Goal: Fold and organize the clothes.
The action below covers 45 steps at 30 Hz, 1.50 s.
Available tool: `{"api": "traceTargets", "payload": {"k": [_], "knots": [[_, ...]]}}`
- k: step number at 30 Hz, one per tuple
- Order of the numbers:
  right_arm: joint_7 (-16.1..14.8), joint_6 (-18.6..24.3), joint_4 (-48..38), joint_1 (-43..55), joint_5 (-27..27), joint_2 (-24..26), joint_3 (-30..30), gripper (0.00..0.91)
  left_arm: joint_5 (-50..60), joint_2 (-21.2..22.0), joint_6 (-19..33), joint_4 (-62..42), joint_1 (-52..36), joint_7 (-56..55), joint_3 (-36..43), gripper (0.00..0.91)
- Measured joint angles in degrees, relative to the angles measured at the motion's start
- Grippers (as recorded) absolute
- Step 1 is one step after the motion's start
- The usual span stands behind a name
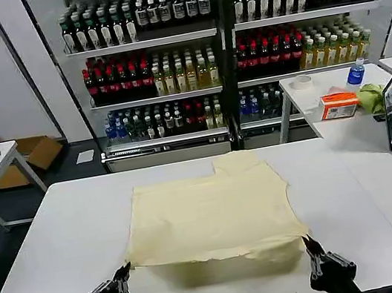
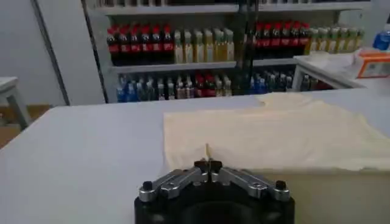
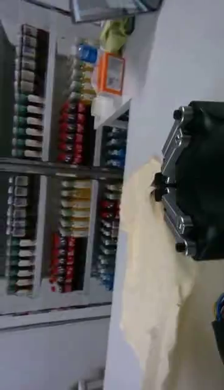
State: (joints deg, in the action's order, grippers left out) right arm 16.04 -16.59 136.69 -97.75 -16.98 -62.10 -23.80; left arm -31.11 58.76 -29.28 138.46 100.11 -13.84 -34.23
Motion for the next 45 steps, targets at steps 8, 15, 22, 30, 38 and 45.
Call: {"api": "traceTargets", "payload": {"k": [8,15,22,30,38,45], "knots": [[0.4,-1.1,-5.9,9.0,-2.5,2.5,3.5,0.000,0.2,-2.2,0.1,-3.9,-4.3,0.2,1.3,0.020],[0.5,-2.5,-10.8,16.3,-3.7,3.9,6.9,0.000,1.8,-3.3,0.1,-8.6,-8.5,0.0,4.5,0.020],[0.3,-4.2,-15.2,21.6,-3.5,3.9,9.5,0.000,3.2,-3.8,0.3,-13.1,-12.6,0.1,7.9,0.020],[0.6,-5.4,-19.0,24.4,-2.4,2.9,12.3,0.000,5.1,-3.3,0.2,-17.8,-16.4,0.5,11.6,0.121],[1.1,-6.6,-20.4,25.4,-1.2,1.4,13.6,0.907,5.5,-2.8,0.1,-20.6,-18.9,0.6,13.6,0.907],[0.5,-6.9,-19.8,24.2,-0.2,1.2,12.7,0.907,5.6,-1.8,-0.1,-20.9,-19.0,0.9,13.6,0.907]]}}
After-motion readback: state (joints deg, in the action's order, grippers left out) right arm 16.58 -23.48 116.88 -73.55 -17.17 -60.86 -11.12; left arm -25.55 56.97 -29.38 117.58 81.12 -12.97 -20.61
